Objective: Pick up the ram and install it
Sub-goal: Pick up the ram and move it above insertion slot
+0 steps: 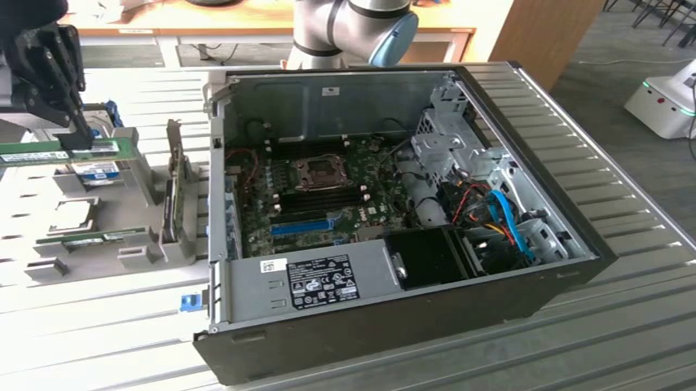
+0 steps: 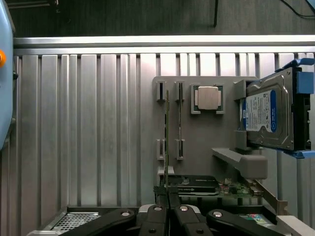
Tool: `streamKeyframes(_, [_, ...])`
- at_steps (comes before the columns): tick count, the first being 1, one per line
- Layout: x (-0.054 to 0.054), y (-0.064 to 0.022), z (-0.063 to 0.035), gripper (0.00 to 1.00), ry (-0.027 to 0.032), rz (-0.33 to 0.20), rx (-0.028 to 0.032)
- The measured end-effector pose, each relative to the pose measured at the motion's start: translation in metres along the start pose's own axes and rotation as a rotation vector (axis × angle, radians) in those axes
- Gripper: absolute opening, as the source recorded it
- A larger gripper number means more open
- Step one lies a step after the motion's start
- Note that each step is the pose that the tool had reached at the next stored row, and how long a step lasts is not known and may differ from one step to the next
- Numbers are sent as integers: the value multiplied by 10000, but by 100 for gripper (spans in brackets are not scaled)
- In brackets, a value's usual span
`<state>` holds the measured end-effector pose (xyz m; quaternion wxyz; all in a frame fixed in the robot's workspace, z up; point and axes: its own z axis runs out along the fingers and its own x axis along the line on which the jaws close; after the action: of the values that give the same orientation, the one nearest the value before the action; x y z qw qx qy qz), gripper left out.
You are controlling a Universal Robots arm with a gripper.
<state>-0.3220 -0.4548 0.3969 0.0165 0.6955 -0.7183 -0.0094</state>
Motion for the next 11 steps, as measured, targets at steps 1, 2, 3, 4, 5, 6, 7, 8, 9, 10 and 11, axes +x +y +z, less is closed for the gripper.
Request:
streamKeyframes(1, [0,-12,-1,12,1,0,0])
streamKeyframes(2, [-1,-26,-1,12,1,-1,0])
streamKeyframes(3, [-1,-39,-1,12,0,-3,0])
streamKeyframes(4, [-2,-53,-2,12,0,-5,0])
streamKeyframes(5, [-2,-66,-2,12,0,-8,1])
streamKeyframes(6, [-3,-80,-3,12,1,-11,0])
streamKeyframes(7, [-3,-93,-4,12,1,-14,0])
streamKeyframes(8, [-3,-106,-4,12,0,-18,1])
streamKeyframes(9, [-4,-118,-4,12,0,-23,1])
streamKeyframes(10, [-4,-130,-5,12,1,-28,0])
streamKeyframes(11, [-5,-143,-5,12,1,-34,1])
